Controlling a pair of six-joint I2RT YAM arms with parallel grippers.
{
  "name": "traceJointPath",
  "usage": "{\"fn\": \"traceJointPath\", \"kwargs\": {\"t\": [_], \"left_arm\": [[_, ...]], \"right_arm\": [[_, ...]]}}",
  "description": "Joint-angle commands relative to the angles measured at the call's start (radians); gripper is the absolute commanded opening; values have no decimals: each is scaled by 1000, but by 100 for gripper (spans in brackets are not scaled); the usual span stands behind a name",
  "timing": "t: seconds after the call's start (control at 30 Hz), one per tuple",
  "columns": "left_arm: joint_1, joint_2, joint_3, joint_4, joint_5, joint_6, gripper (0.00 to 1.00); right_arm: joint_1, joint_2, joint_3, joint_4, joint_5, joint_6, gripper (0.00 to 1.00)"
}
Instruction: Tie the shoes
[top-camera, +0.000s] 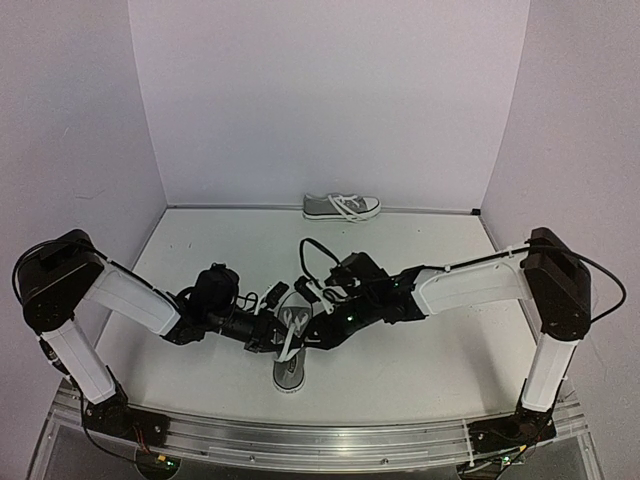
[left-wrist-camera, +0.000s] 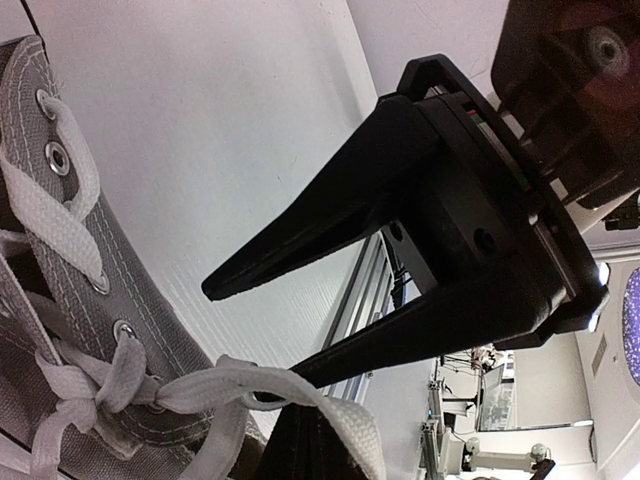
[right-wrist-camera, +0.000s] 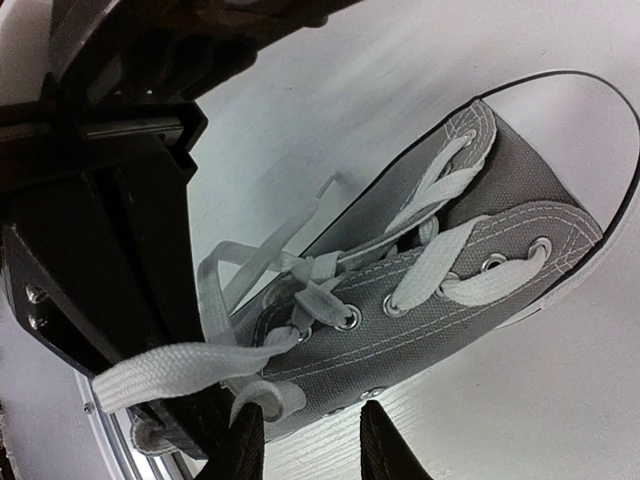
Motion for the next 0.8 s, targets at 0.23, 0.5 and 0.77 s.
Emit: {"fn": "traceJointPath", "kwargs": {"t": [0.23, 0.5, 0.77], "left_arm": [[25, 17, -1, 118, 58, -41, 0], [45, 40, 9, 124, 118, -46, 0], [54, 66, 18, 167, 179, -69, 0]], "right_arm": [[-1, -156, -101, 73, 89, -121, 32], [9, -269, -240, 252, 116, -288, 34], [73, -274, -306, 354, 223, -463, 38]]}}
